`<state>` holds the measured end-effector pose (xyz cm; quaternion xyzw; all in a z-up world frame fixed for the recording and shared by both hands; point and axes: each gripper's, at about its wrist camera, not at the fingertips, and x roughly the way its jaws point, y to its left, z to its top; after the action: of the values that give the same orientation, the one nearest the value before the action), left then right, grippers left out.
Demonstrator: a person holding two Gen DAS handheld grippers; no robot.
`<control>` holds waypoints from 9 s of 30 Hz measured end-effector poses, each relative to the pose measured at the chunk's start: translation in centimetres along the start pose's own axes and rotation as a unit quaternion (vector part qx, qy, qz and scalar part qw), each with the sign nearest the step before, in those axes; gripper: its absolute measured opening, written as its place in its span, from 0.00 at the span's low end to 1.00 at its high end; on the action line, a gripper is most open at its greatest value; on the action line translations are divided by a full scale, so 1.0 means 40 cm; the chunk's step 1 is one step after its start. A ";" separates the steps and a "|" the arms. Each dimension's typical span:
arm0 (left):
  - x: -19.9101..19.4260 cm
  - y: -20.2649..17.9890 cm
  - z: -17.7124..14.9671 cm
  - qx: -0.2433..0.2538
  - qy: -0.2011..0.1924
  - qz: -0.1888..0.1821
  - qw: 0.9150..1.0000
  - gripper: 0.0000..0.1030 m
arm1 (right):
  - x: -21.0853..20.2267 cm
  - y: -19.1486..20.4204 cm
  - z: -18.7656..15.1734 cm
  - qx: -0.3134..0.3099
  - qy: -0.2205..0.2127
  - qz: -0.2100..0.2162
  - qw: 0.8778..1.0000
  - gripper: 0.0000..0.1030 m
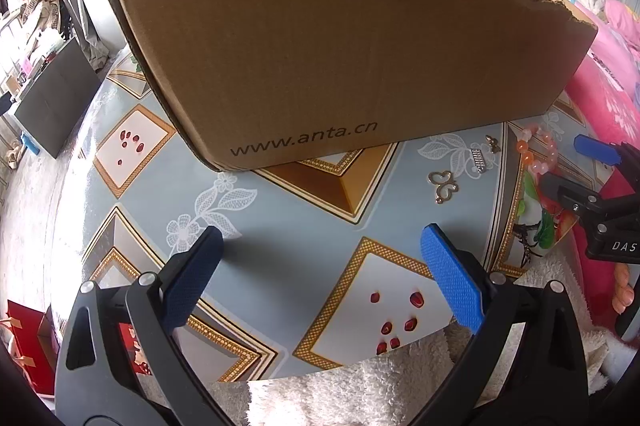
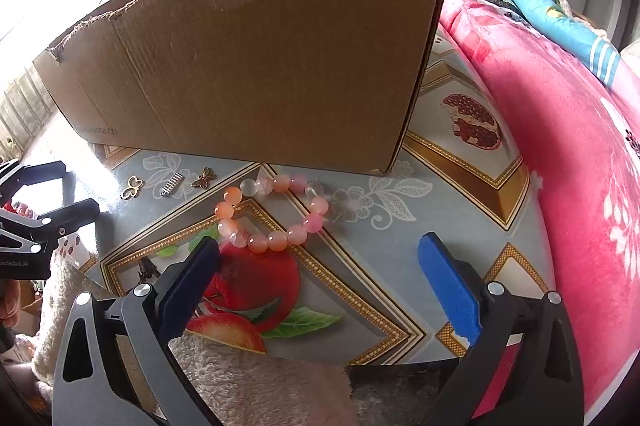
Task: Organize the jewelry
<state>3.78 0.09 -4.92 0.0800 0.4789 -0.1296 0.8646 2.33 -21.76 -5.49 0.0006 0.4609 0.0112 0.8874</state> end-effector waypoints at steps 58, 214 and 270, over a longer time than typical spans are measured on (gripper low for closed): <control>-0.009 -0.151 0.058 0.189 -0.027 -0.117 0.975 0.14 | -0.021 0.035 -0.041 -0.021 -0.034 0.020 0.999 0.94; 0.094 0.062 0.432 0.050 0.150 -0.147 0.976 0.15 | 0.043 -0.053 0.505 -0.052 0.069 0.214 0.973 0.04; 0.011 0.003 0.044 -0.069 0.047 0.039 0.996 0.92 | 0.002 0.015 0.095 0.044 0.079 0.195 0.977 0.27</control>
<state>5.44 -0.32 -4.36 0.0448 0.5237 -0.0579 0.8488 5.48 -21.13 -3.36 0.1283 0.5207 0.1637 0.8280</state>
